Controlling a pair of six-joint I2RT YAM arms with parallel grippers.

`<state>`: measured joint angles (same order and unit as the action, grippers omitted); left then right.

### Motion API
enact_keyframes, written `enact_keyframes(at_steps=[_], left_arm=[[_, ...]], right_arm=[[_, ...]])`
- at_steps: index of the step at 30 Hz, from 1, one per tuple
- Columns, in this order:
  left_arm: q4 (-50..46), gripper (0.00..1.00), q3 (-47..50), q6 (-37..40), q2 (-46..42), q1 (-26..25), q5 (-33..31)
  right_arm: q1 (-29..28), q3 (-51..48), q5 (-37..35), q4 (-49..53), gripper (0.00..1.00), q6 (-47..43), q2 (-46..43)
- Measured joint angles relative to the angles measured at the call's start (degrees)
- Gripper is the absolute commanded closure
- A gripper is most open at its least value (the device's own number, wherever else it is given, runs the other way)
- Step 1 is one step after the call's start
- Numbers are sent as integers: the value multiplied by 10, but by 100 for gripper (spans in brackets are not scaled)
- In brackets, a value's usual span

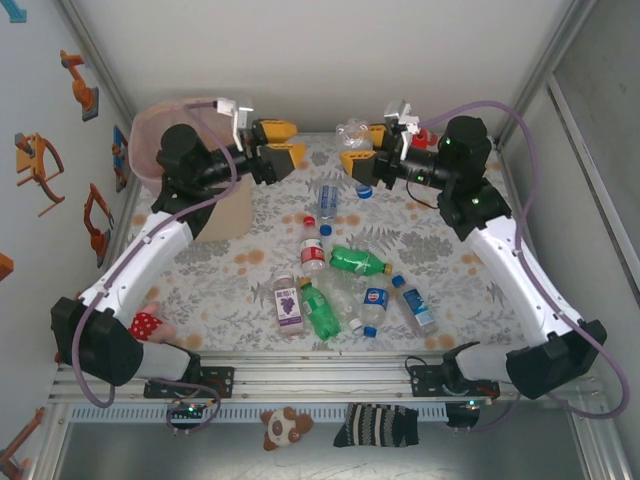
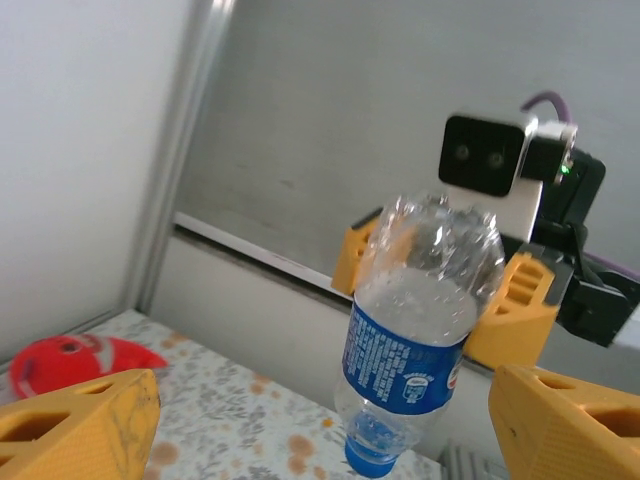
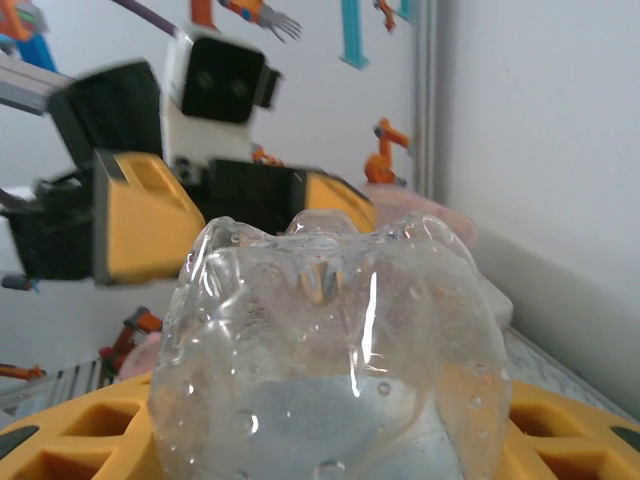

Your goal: Put the plastic bottles in the bin

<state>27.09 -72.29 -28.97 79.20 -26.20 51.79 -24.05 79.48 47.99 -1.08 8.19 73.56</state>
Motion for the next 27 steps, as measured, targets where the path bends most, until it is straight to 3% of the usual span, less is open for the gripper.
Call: enact_keyframes(at_steps=[13, 27], left_arm=[[70, 12, 0, 32, 19, -96, 34], [76, 21, -7, 58, 54, -135, 31]], right_arm=[[-52, 0, -31, -72, 53, 78, -16], [-69, 0, -67, -92, 54, 120, -16]])
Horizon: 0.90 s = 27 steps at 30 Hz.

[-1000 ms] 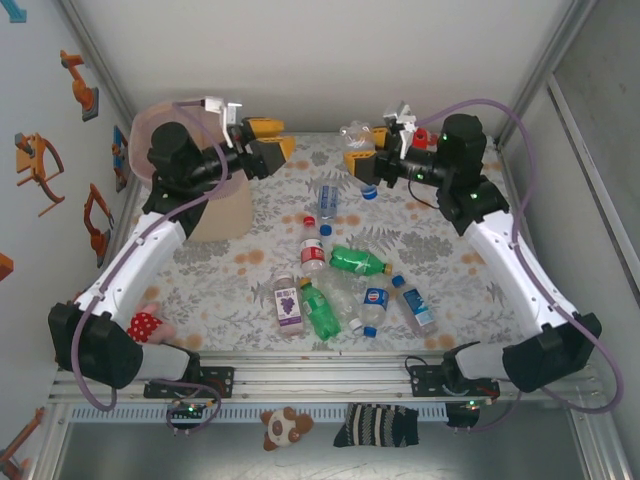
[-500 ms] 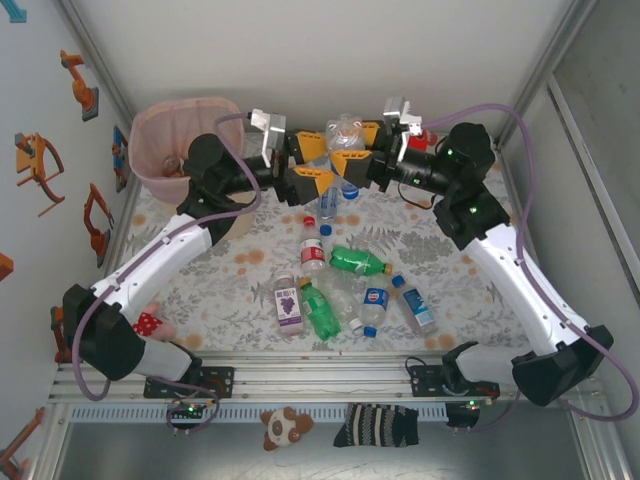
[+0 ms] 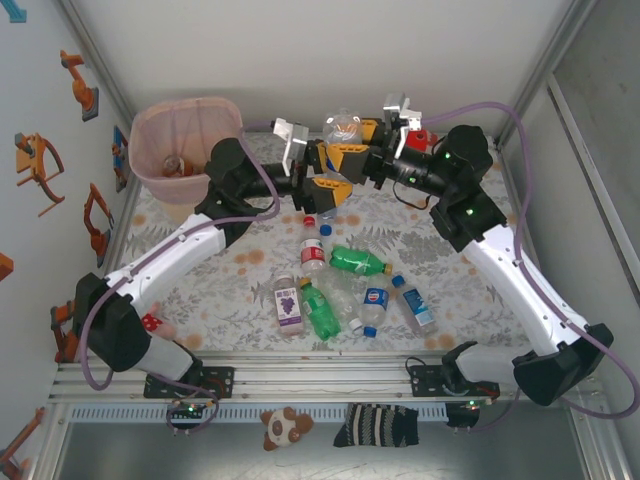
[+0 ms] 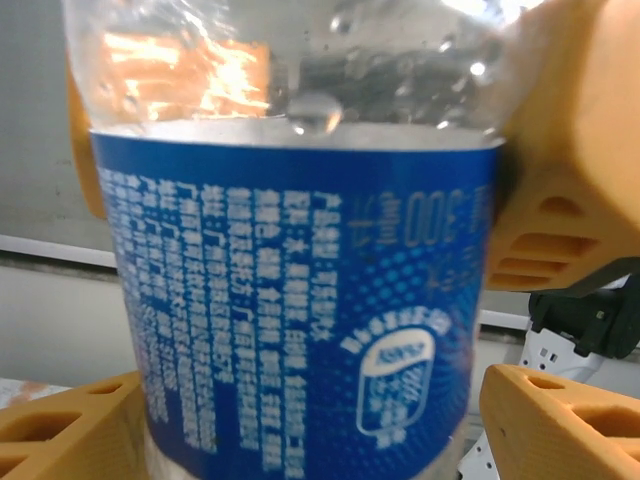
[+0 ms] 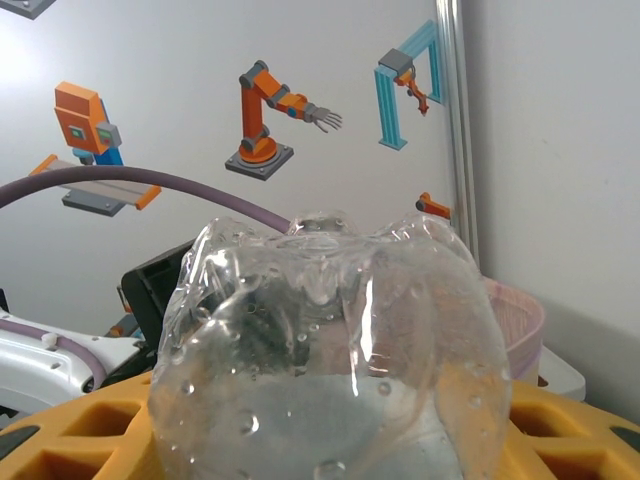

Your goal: Put the plastic bottles in the bin

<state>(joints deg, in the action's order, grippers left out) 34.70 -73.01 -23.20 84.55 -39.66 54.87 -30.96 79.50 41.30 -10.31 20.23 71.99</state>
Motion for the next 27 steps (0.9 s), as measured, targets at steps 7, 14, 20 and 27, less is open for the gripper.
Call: enact_keyframes(at_steps=[7, 14, 20, 27], left_arm=[[0, 27, -8, 3, 2, -7, -4], [-1, 36, -15, 11, 2, -8, -10], [-10, 43, -16, 16, 2, -8, -13], [-30, 46, -16, 33, 2, -8, -14]], right_arm=[[-3, 0, 0, -3, 54, 0, 0], [-4, 0, 2, -3, 54, -1, 1], [-4, 0, 5, 0, 53, -3, 2], [-4, 0, 5, 16, 32, -14, 2]])
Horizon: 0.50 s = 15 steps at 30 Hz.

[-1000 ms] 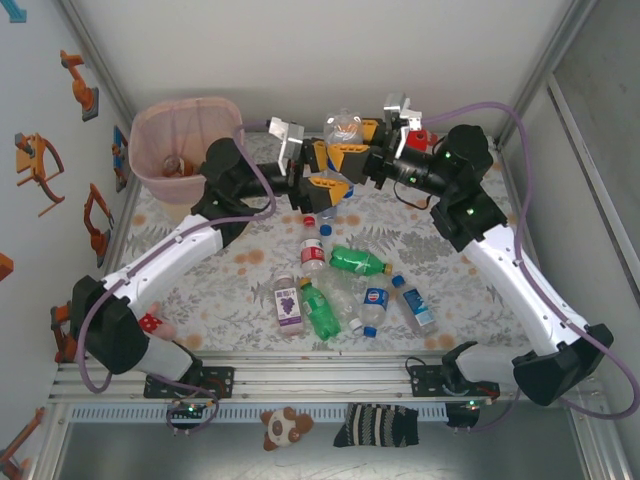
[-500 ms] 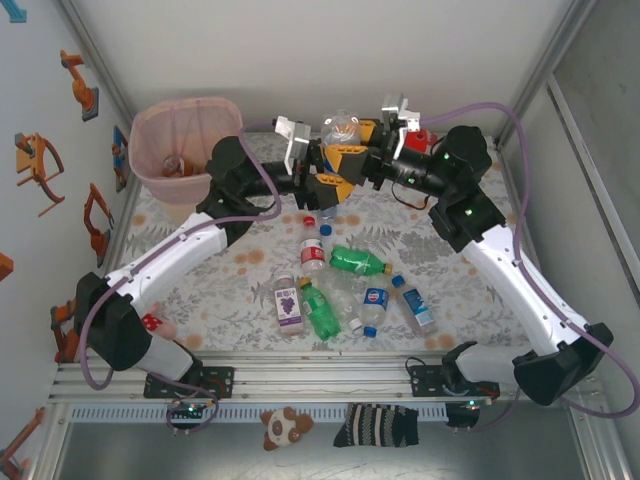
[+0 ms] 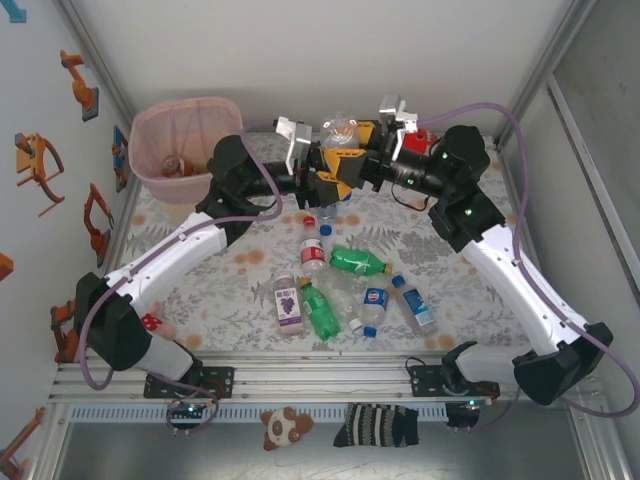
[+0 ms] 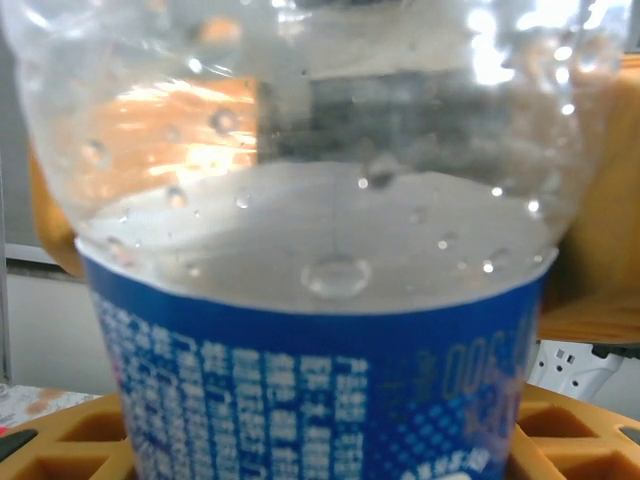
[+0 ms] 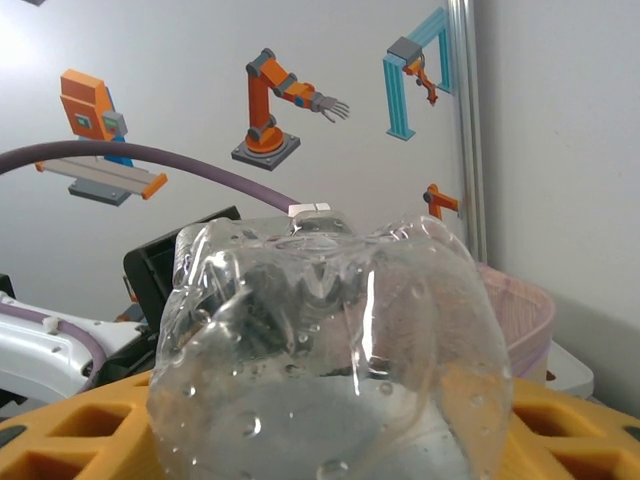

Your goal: Put the plastic bottles in the bin

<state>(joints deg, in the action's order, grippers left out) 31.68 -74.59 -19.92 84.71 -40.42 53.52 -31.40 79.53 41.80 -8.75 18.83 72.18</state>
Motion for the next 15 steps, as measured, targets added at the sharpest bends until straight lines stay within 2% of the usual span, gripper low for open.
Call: enact_keyframes(at_steps=[2, 5, 15], left_arm=[[-12, 47, 0, 9, -2, 0, -2], [-34, 48, 0, 22, -6, 0, -5], [-137, 49, -8, 72, -37, 26, -41]], right_arm=[[0, 0, -9, 10, 25, -8, -1], [0, 0, -20, 26, 21, -18, -3], [0, 0, -90, 95, 19, -70, -59]])
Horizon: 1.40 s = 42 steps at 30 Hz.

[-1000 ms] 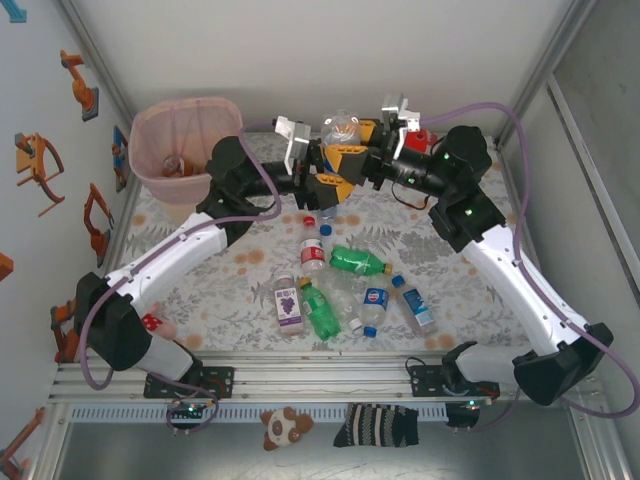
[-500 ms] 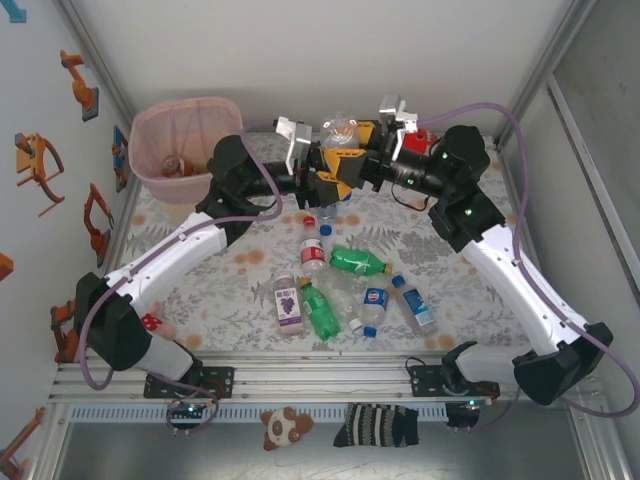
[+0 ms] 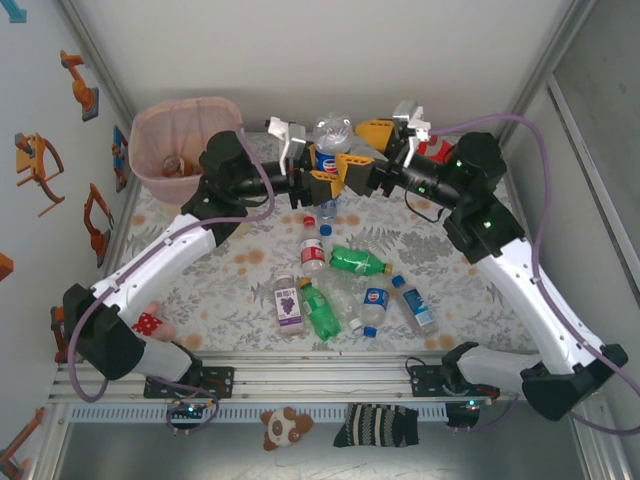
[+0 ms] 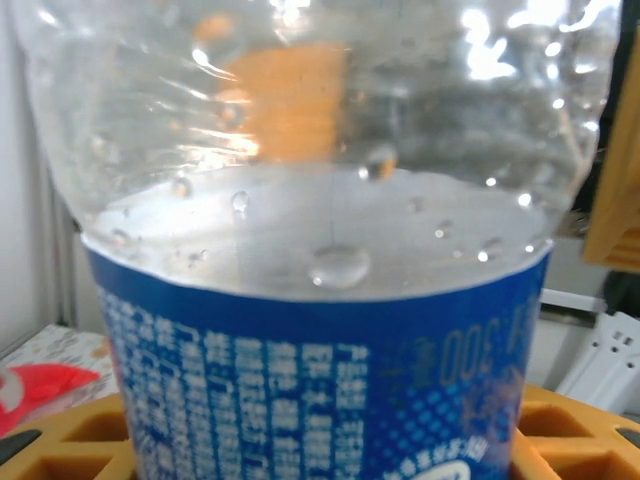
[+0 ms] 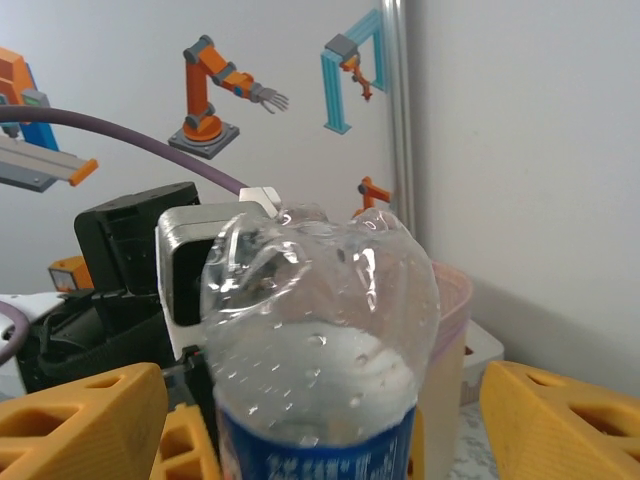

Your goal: Put the plastic bottles in the bin

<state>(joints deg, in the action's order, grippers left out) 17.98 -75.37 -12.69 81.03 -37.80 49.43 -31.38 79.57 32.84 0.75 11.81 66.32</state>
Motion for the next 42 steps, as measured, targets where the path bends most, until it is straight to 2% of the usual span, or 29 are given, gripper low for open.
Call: enact_keyframes(at_steps=[6, 12, 19, 26, 29, 42], left_arm=[[-145, 50, -44, 55, -20, 31, -83], [-305, 50, -110, 103, -25, 66, -214], [-441, 50, -169, 116, -21, 151, -316], [-510, 50, -187, 96, -1, 265, -338], [-536, 50, -201, 87, 14, 299, -342], [-621, 45, -268, 72, 97, 388, -374]], right_arm=[[0, 1, -43, 45, 20, -35, -28], [0, 1, -65, 75, 20, -52, -30], [0, 1, -70, 90, 20, -59, -30], [0, 1, -73, 94, 20, -59, -30], [0, 1, -74, 95, 20, -60, -30], [0, 1, -75, 107, 21, -68, -30]])
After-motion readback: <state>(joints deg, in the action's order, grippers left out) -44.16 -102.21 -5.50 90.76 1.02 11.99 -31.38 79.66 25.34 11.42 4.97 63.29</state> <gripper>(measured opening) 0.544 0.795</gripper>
